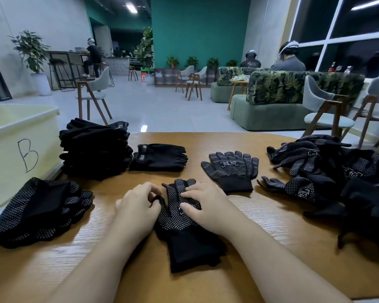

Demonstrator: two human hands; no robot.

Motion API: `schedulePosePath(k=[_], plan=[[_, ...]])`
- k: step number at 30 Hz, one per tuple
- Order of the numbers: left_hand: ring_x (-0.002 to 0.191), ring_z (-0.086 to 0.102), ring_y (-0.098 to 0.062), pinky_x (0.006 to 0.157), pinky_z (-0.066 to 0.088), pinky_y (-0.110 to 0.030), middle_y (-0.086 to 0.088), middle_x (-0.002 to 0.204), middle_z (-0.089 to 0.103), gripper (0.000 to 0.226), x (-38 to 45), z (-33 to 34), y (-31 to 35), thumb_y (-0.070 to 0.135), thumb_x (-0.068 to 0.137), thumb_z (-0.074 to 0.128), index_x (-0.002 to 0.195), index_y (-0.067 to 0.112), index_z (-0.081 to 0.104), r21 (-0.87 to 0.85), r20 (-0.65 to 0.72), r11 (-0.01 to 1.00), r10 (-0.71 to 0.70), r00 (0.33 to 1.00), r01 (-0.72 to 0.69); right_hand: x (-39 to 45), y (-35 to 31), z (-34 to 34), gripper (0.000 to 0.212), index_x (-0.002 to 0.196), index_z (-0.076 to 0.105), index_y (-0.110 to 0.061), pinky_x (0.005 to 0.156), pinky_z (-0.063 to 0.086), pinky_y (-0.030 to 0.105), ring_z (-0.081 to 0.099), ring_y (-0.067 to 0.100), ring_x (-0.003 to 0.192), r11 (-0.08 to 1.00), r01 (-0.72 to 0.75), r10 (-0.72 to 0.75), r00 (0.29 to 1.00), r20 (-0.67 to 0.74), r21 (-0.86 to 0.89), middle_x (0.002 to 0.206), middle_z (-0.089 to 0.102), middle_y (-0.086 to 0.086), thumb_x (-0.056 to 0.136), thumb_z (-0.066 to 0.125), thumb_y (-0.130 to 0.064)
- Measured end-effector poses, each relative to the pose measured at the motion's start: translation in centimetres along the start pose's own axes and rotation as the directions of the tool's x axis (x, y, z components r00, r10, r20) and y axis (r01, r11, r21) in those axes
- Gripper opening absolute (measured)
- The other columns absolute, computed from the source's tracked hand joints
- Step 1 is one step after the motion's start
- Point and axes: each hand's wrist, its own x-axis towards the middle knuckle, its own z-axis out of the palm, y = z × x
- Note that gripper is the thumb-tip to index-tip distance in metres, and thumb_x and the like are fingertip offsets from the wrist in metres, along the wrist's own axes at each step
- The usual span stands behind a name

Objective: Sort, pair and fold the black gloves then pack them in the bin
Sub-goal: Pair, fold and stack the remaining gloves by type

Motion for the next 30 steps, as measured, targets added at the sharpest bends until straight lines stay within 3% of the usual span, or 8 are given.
schedulePosePath(k=[4,8,13,17,19,25,27,30], plan=[[0.109,0.045,-0.016,0.089,0.032,-0.034,0.012,0.104,0.053,0.011,0.1,0.3,-0.2,0.033,0.089,0.055,0.099,0.034,0.057,0.122,-0.027,0.992,-0.018,0.999,0.021,-0.3,-0.5,-0.3,0.039,0.126,0.058,-0.026,0.117,0.009,0.044,0.033,0.006,0.129,1.0,-0.01,0.009,0.999,-0.036,-0.02,0.129,0.05,-0.011,0.093,0.05,-0.045],[0.117,0.038,-0.011,0.092,0.023,-0.032,0.017,0.109,0.051,0.022,0.2,0.7,0.6,0.049,0.089,0.051,0.104,0.037,0.062,0.145,-0.015,0.989,0.015,1.0,-0.013,-0.2,-0.8,-0.2,0.045,0.136,0.047,-0.033,0.117,0.0,0.047,0.011,0.008,0.142,0.998,-0.035,0.037,0.999,0.03,-0.046,0.145,0.038,-0.01,0.093,0.045,-0.049],[0.113,0.045,0.0,0.089,0.016,-0.027,0.025,0.108,0.052,0.042,0.3,0.8,0.4,0.032,0.092,0.054,0.128,0.049,0.04,0.02,0.063,0.987,0.155,0.986,-0.156,0.0,-1.0,0.0,0.048,0.141,0.041,-0.031,0.117,-0.003,0.049,0.003,0.011,0.144,0.995,-0.058,0.065,0.994,0.089,-0.083,0.151,0.031,-0.009,0.096,0.039,-0.05],[0.114,0.044,0.003,0.091,0.018,-0.028,0.029,0.104,0.053,0.036,0.5,1.0,0.3,0.022,0.097,0.044,0.115,0.052,0.051,0.04,0.135,0.981,0.184,0.974,-0.191,0.2,-1.3,0.3,0.052,0.142,0.039,-0.027,0.117,0.003,0.047,0.007,0.012,0.143,0.992,-0.071,0.078,0.994,0.07,-0.106,0.15,0.032,-0.008,0.095,0.039,-0.051],[0.12,0.038,0.003,0.091,0.017,-0.027,0.028,0.106,0.049,0.039,0.6,1.1,0.3,0.021,0.098,0.04,0.122,0.05,0.049,0.062,0.175,0.981,0.173,0.969,-0.186,0.2,-1.4,0.3,0.053,0.142,0.038,-0.028,0.117,0.003,0.047,0.005,0.013,0.144,0.991,-0.072,0.082,0.993,0.084,-0.115,0.151,0.03,-0.007,0.095,0.038,-0.051],[0.134,0.031,-0.009,0.107,0.021,-0.031,0.009,0.14,0.044,0.052,0.8,1.2,0.4,0.024,0.098,0.042,0.146,0.031,0.024,0.12,0.223,0.983,0.108,0.969,-0.138,0.3,-1.9,0.6,0.048,0.137,0.044,-0.019,0.115,0.008,0.046,0.015,0.017,0.139,0.971,-0.039,0.051,0.998,0.044,-0.237,0.146,0.037,-0.003,0.098,0.032,-0.044],[0.135,0.033,-0.01,0.107,0.021,-0.032,0.007,0.143,0.042,0.056,0.7,1.2,0.3,0.023,0.096,0.047,0.146,0.022,0.021,0.06,0.192,0.993,0.089,0.977,-0.103,0.2,-2.1,0.9,0.047,0.131,0.048,-0.016,0.115,0.01,0.044,0.019,0.019,0.137,0.965,-0.048,0.053,0.998,0.013,-0.257,0.142,0.04,0.0,0.098,0.032,-0.045],[0.129,0.042,-0.011,0.107,0.027,-0.034,0.009,0.139,0.047,0.042,0.5,1.1,0.3,0.015,0.094,0.048,0.133,0.017,0.031,-0.065,0.152,0.995,0.08,0.985,-0.071,0.1,-2.1,0.7,0.047,0.128,0.048,-0.014,0.115,0.01,0.043,0.021,0.02,0.136,0.967,-0.084,0.08,0.996,-0.028,-0.241,0.14,0.039,0.002,0.098,0.033,-0.045]])
